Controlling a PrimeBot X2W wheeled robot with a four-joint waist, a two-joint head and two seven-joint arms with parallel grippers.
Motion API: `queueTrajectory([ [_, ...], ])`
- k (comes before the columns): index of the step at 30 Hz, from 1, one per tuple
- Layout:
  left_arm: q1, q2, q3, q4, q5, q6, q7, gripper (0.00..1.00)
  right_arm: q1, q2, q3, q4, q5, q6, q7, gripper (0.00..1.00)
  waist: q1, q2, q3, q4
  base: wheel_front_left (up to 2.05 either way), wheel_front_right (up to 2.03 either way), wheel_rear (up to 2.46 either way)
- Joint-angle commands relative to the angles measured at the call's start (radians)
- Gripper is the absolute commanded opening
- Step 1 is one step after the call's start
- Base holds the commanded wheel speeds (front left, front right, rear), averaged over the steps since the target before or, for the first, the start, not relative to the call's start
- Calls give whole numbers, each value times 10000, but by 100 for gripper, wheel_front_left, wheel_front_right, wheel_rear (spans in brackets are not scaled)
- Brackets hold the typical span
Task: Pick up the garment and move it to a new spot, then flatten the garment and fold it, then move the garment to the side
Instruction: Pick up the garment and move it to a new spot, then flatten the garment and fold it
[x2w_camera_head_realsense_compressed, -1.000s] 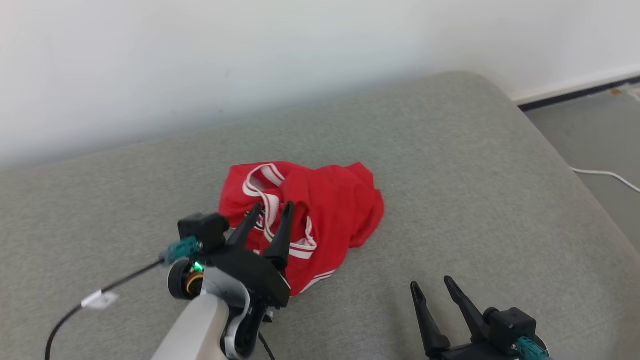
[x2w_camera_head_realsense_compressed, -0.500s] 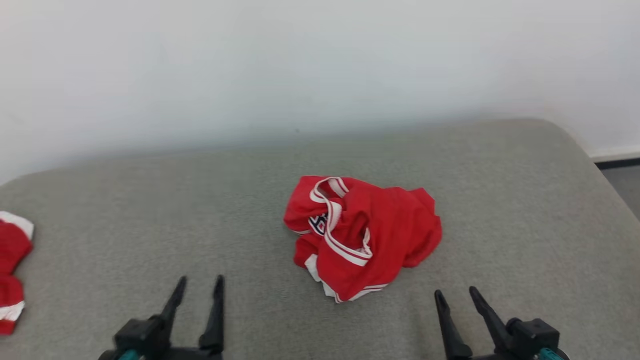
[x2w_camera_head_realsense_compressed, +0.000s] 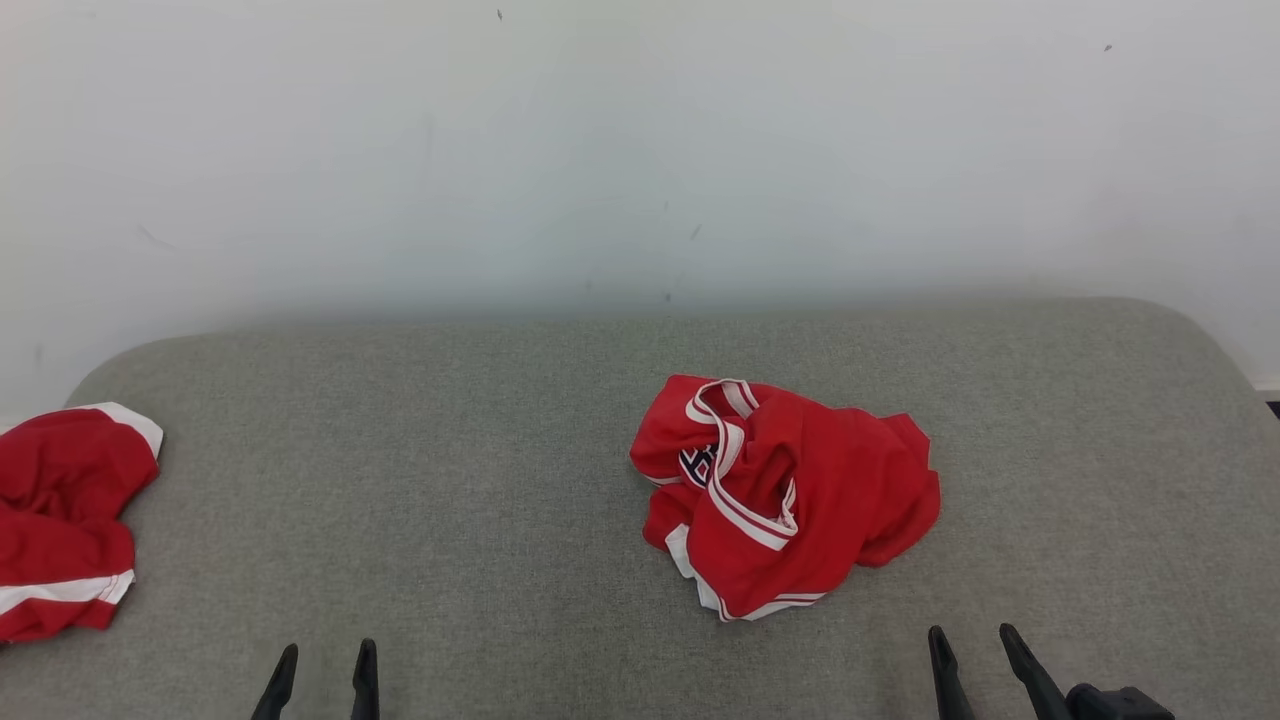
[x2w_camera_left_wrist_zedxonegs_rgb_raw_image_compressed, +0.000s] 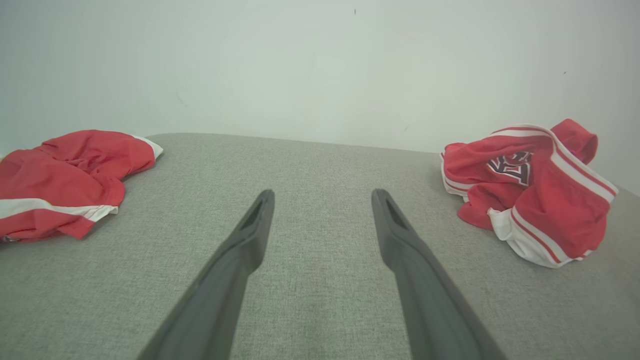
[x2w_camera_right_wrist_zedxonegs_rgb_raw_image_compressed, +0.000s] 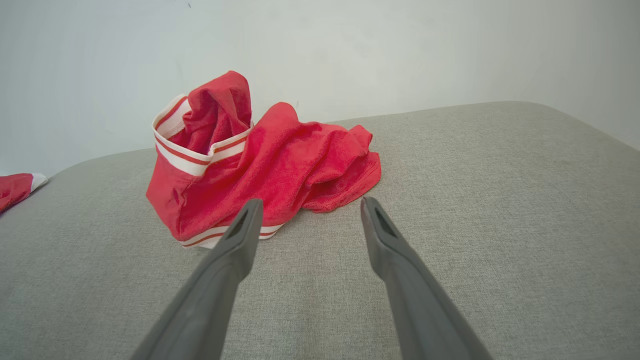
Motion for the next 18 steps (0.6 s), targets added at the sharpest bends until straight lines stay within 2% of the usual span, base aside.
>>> queueTrajectory([
  [1, 167, -84, 110, 63, 130, -94, -35, 100, 160, -10, -48, -19, 117, -21, 19, 100, 2, 0, -41, -14, 0, 0, 0],
  [18, 274, -534, 1011, 304, 541, -564, -35, 100, 166, -10, -62, 74, 102, -21, -47, 100, 2, 0, 25, 35, 0, 0, 0],
])
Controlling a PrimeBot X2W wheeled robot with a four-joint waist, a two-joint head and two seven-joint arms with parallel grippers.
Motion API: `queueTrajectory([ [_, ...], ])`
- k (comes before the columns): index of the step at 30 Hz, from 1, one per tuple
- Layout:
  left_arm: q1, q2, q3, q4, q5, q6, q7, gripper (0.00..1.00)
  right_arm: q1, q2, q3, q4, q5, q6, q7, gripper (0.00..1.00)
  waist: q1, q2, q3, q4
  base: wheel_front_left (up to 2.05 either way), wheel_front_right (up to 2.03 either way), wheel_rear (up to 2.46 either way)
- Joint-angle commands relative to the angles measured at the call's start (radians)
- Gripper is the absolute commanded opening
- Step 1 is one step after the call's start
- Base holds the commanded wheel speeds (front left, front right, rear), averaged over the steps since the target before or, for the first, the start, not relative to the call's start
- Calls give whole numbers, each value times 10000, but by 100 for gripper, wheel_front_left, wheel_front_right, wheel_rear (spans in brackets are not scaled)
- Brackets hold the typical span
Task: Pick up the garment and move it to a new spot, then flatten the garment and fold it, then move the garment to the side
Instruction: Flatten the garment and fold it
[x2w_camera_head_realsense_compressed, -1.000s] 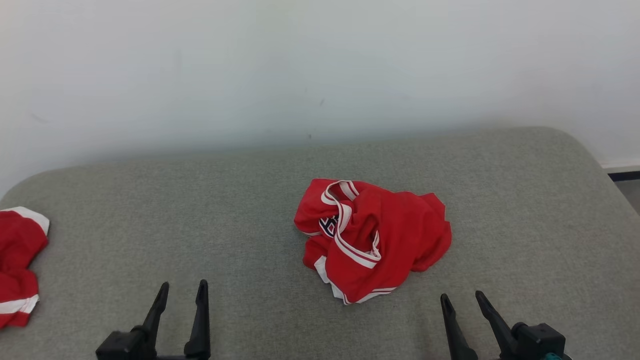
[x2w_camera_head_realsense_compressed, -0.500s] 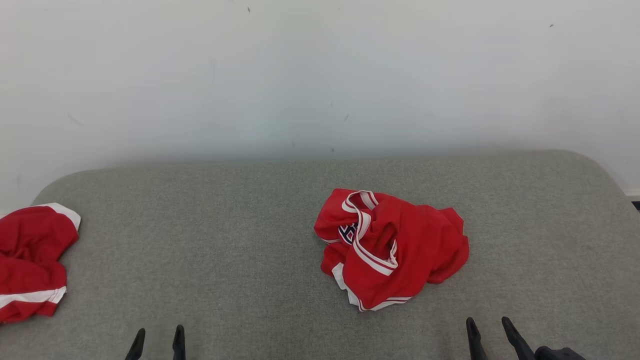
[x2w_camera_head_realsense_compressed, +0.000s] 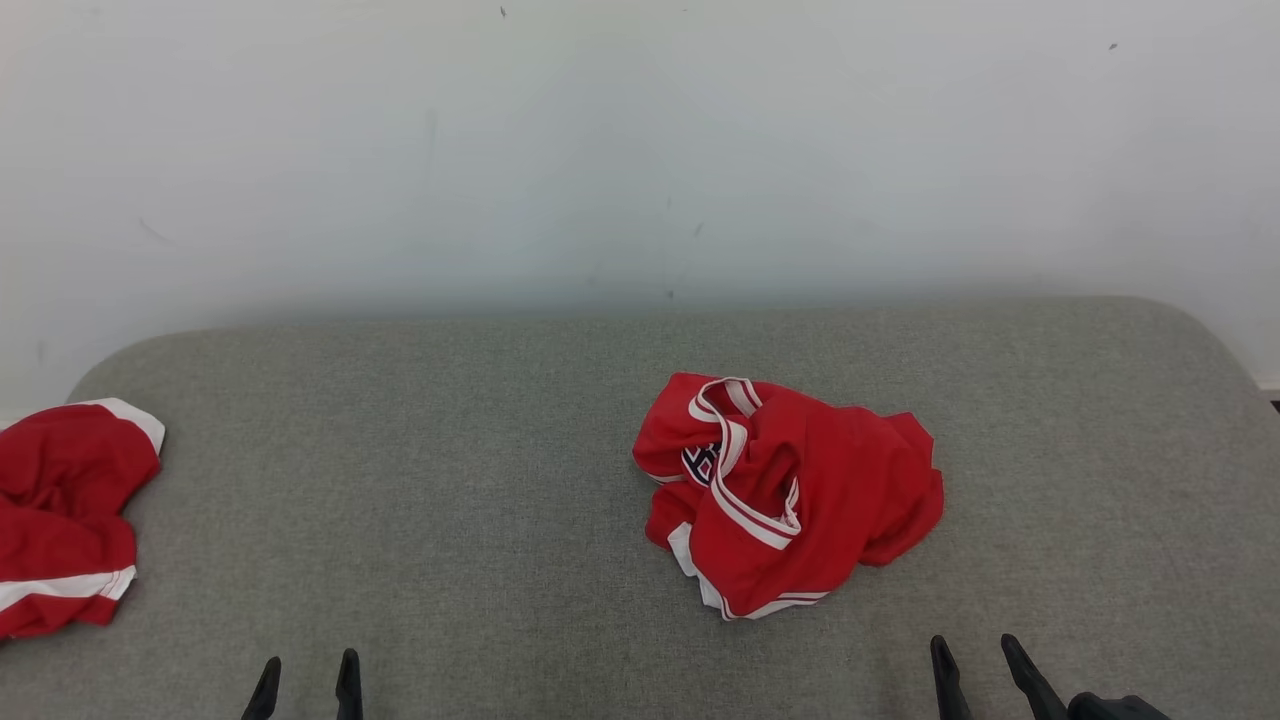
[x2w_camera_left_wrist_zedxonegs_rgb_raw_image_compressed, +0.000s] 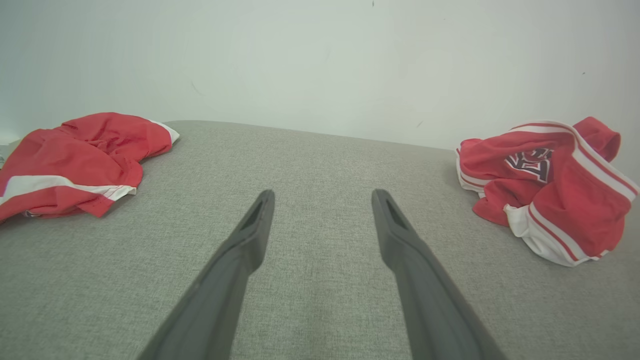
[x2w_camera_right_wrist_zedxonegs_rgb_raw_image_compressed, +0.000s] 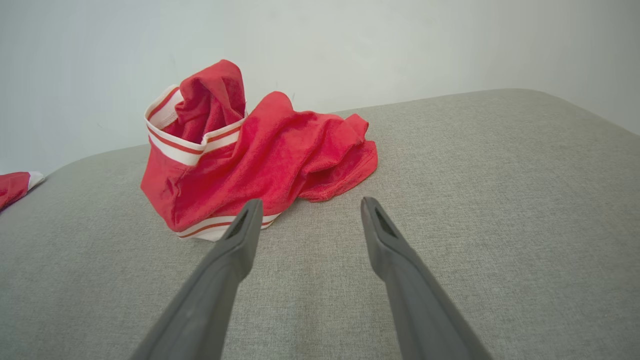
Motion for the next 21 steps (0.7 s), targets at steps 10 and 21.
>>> queueTrajectory([
  [10, 165, -290, 176, 14, 334, -205, -33, 100, -117, -10, 114, 70, 33, -21, -21, 100, 1, 0, 40, 78, 0, 0, 0],
  [21, 80, -434, 164, 149, 390, -272, -33, 100, -900, -10, 560, -41, 245, -21, 429, 100, 1, 0, 77, 308, 0, 0, 0],
])
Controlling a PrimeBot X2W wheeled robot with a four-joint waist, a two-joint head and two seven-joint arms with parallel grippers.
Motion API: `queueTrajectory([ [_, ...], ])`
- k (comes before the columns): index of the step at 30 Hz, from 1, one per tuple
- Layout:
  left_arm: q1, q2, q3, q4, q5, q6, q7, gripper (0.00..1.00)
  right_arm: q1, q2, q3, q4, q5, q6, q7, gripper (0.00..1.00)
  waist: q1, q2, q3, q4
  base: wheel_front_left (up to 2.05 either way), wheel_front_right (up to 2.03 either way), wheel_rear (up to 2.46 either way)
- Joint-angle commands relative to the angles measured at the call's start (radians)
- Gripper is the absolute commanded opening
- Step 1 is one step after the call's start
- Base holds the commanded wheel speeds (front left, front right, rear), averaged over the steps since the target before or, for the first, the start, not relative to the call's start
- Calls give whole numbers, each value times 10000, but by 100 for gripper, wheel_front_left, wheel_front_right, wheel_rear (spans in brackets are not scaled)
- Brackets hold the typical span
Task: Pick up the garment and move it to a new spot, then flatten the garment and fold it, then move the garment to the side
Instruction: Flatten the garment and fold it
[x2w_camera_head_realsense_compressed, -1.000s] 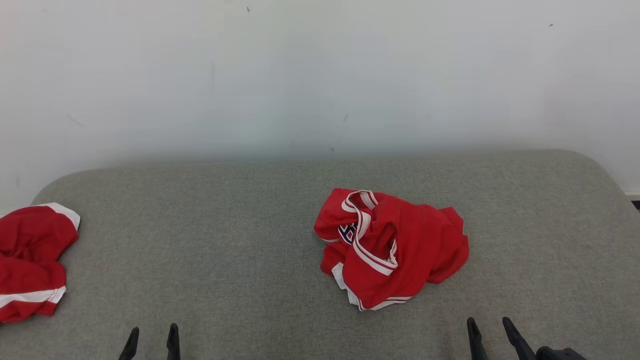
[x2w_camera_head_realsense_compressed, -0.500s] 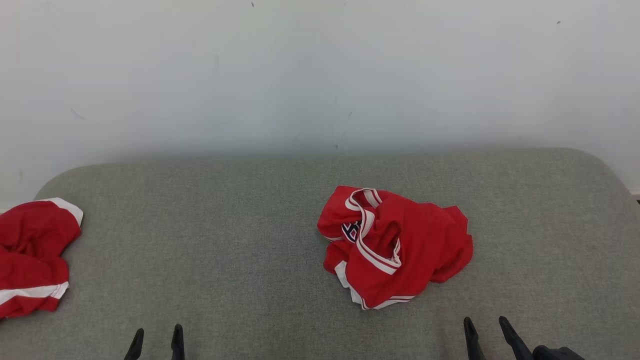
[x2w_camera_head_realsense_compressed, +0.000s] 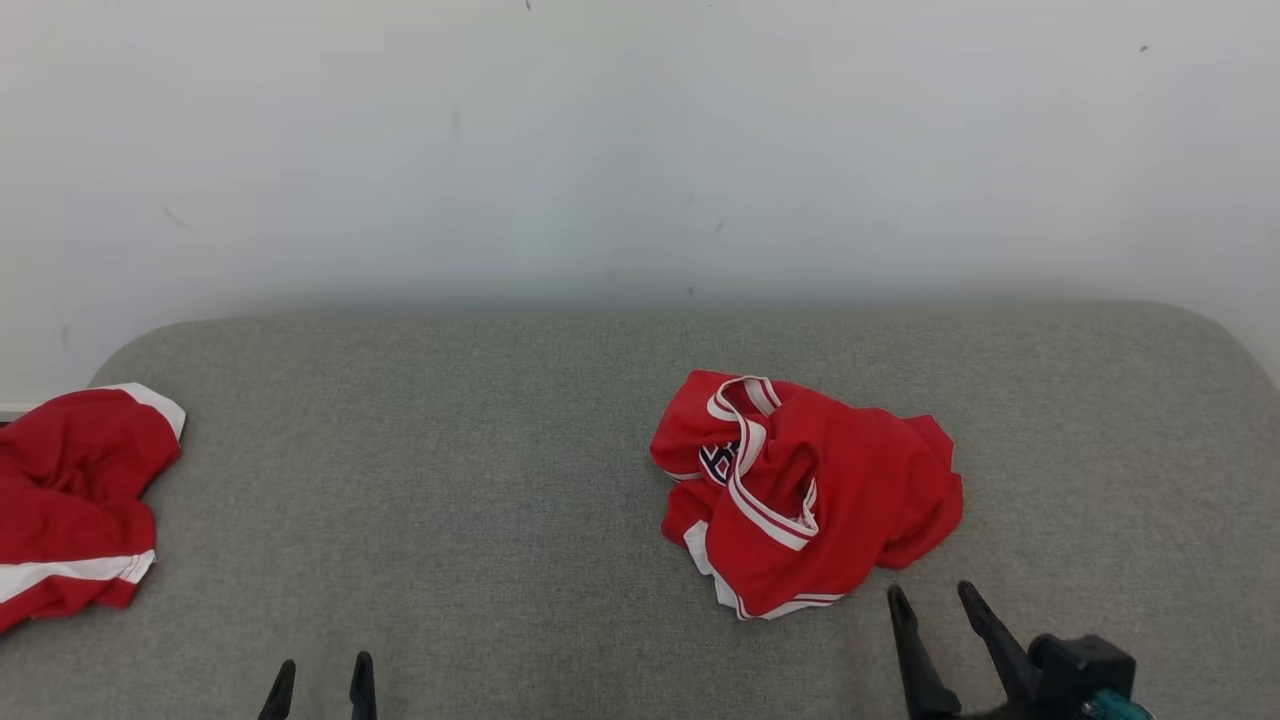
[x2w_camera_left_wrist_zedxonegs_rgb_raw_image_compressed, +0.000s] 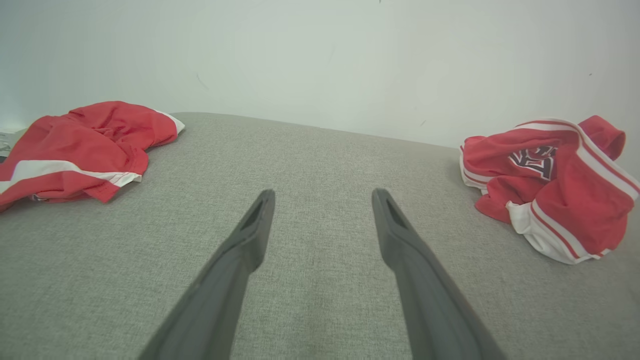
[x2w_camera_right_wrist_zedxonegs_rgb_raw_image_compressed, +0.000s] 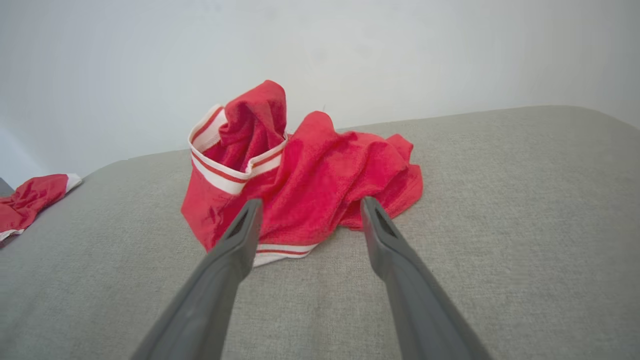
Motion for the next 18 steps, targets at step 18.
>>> queueTrajectory([
  [18, -191, -110, -542, 264, -15, -62, -36, 100, -2559, -13, 1077, 2467, 1113, -21, 1823, 100, 0, 0, 292, 1110, 0, 0, 0],
])
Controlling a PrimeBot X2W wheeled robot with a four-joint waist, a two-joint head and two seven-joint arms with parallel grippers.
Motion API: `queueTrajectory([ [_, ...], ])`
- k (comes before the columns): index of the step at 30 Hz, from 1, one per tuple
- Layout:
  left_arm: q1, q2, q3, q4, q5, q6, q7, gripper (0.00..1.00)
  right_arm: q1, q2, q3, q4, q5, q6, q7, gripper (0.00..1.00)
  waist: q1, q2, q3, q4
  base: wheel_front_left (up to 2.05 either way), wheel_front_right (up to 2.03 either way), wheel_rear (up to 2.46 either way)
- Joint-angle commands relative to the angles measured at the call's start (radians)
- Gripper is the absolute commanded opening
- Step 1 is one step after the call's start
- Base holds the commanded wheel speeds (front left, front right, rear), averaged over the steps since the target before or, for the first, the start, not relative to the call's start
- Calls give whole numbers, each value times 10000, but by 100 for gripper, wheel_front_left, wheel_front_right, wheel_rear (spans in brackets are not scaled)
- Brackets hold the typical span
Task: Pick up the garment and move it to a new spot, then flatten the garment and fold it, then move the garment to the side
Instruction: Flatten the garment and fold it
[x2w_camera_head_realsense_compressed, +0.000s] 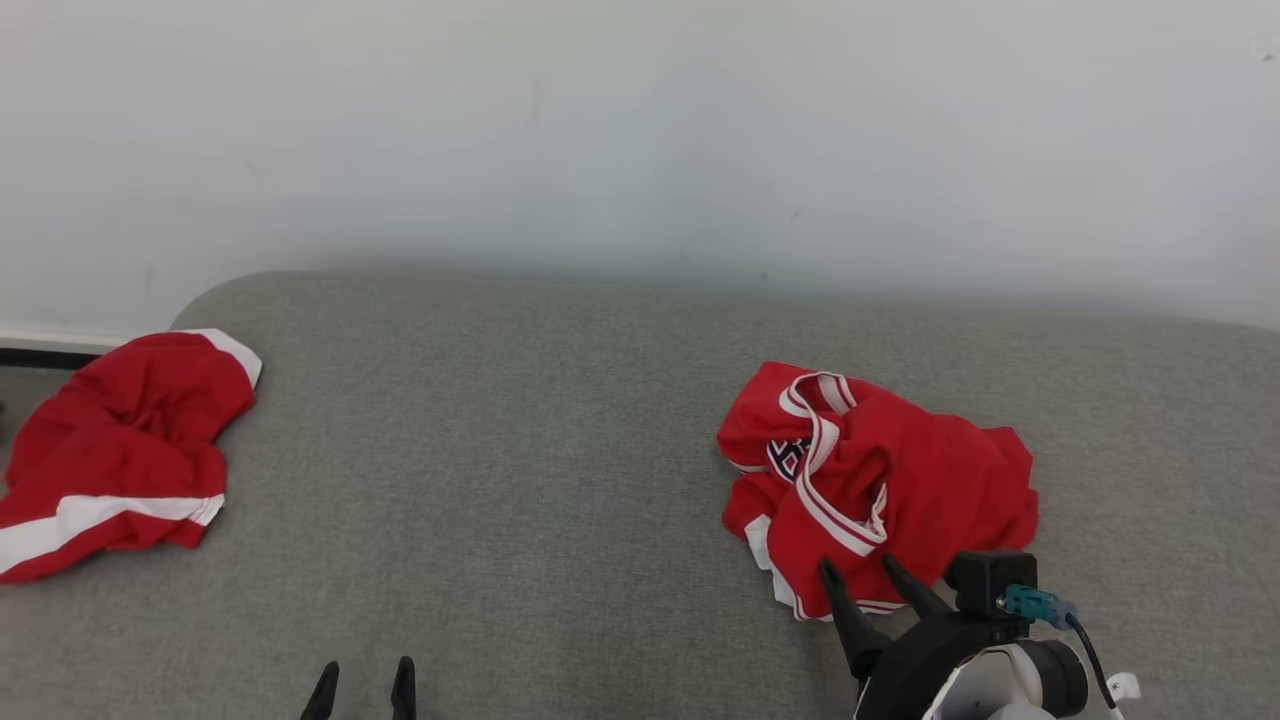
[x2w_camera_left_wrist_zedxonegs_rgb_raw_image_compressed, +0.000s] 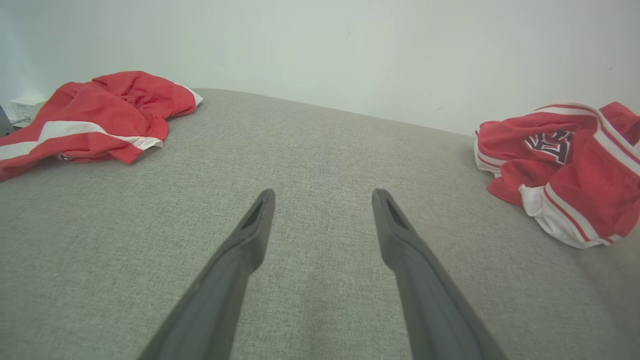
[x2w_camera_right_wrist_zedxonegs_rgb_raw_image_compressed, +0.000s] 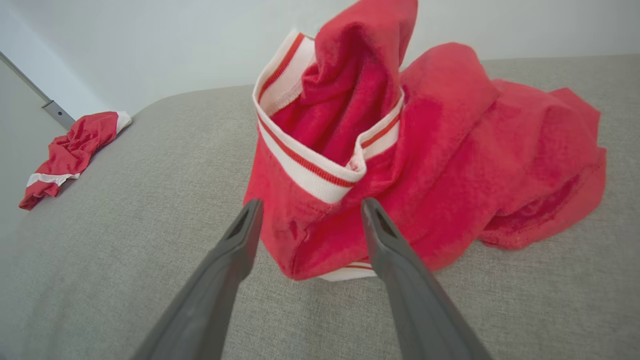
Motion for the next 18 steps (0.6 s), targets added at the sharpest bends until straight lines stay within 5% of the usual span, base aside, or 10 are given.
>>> queueTrajectory([
  [1, -92, 19, -31, 12, -16, -15, -35, 100, -115, -22, -38, 169, 43, -21, -95, 100, 0, -1, 66, 181, 0, 0, 0],
  [11, -166, 132, -340, 82, -117, -16, -34, 100, -1044, -19, 394, 1744, 586, -21, -835, 100, 0, -1, 111, 611, 0, 0, 0],
  [12, -165, 139, -348, 83, -126, -16, -34, 100, -1136, -19, 420, 1836, 596, -21, -995, 42, 0, -1, 104, 629, 0, 0, 0],
  [13, -163, 140, -358, 91, -136, -16, -34, 100, -1195, -19, 411, 1906, 631, -21, -1207, 0, 0, -1, 94, 644, 0, 0, 0],
  [18, -46, 159, -273, 101, -129, -17, -34, 100, -1359, -18, 634, 1981, 1077, -22, -1965, 0, 0, -1, -10, 583, 0, 0, 0],
])
